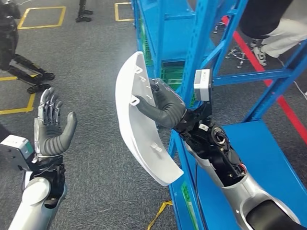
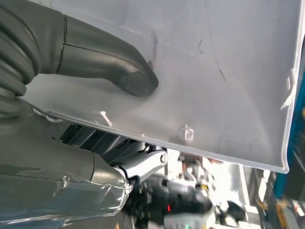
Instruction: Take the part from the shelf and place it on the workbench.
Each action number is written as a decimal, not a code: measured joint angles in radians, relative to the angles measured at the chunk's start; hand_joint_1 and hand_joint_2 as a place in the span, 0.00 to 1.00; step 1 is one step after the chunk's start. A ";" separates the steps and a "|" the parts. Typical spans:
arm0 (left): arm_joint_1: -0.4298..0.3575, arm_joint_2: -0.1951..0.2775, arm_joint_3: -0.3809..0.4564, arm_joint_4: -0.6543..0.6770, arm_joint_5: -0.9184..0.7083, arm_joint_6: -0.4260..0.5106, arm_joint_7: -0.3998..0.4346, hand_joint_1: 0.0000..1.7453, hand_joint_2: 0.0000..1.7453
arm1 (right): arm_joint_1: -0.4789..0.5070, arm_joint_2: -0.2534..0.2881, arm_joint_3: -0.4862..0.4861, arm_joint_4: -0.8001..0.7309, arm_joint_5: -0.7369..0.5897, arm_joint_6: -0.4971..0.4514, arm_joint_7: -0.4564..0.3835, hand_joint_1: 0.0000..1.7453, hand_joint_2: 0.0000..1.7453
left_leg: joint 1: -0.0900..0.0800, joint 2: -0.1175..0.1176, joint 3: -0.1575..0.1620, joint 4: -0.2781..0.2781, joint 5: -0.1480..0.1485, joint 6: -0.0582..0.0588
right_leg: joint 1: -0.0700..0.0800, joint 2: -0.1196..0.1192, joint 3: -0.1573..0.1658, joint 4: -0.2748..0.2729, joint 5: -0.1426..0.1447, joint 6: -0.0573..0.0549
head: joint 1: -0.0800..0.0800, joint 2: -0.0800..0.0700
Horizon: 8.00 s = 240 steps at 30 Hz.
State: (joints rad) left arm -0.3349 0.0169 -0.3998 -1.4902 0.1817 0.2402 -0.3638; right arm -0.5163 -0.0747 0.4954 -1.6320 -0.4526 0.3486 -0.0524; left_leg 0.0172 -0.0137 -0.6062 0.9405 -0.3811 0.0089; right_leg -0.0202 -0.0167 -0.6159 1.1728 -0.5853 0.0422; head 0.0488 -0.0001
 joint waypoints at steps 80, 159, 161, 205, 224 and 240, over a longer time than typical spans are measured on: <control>0.012 0.019 -0.003 -0.093 -0.011 0.063 0.008 0.00 1.00 | -0.004 0.001 0.044 0.065 -0.025 -0.038 -0.039 1.00 1.00 | 0.002 0.015 -0.151 0.256 -0.070 -0.062 | 0.005 -0.049 0.094 -0.239 0.150 -0.057 | -0.017 0.000; -0.020 0.022 -0.006 -0.070 0.059 0.062 0.064 0.00 1.00 | -0.024 0.008 0.043 0.138 -0.007 -0.110 -0.022 1.00 1.00 | -0.015 0.004 0.020 0.008 -0.024 0.027 | 0.003 0.012 -0.093 0.081 0.038 -0.008 | 0.014 0.000; -0.019 0.022 -0.006 -0.070 0.060 0.062 0.065 0.00 1.00 | -0.021 0.008 0.043 0.137 -0.007 -0.111 -0.022 1.00 1.00 | -0.017 0.000 0.038 0.009 -0.036 0.024 | 0.004 0.014 -0.060 -0.026 0.125 -0.017 | 0.021 0.000; -0.031 0.029 -0.031 -0.064 0.068 0.062 0.069 0.00 1.00 | -0.007 0.006 0.040 0.106 0.009 -0.124 -0.020 1.00 1.00 | -0.010 0.003 -0.099 0.302 -0.222 -0.023 | 0.025 0.030 0.061 -0.253 0.194 -0.072 | -0.003 0.000; -0.046 0.029 -0.034 -0.045 0.072 0.050 0.065 0.00 1.00 | -0.007 0.003 0.038 0.111 0.011 -0.120 -0.020 1.00 1.00 | -0.013 0.006 0.067 0.006 -0.056 0.018 | 0.024 0.027 -0.041 -0.151 0.156 -0.030 | 0.022 0.000; -0.044 0.032 -0.034 -0.044 0.070 0.050 0.068 0.00 1.00 | -0.014 0.001 0.039 0.111 0.010 -0.120 -0.022 1.00 1.00 | -0.024 0.007 -0.040 0.029 0.004 0.004 | 0.031 0.032 0.079 -0.240 0.161 -0.058 | -0.022 0.000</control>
State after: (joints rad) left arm -0.3794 0.0488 -0.4339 -1.5339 0.2518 0.2903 -0.2957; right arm -0.5307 -0.0736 0.5347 -1.5209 -0.4425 0.2281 -0.0743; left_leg -0.0072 -0.0069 -0.6466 0.9691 -0.3776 0.0126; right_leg 0.0111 0.0157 -0.5366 0.9333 -0.4240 -0.0154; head 0.0267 -0.0002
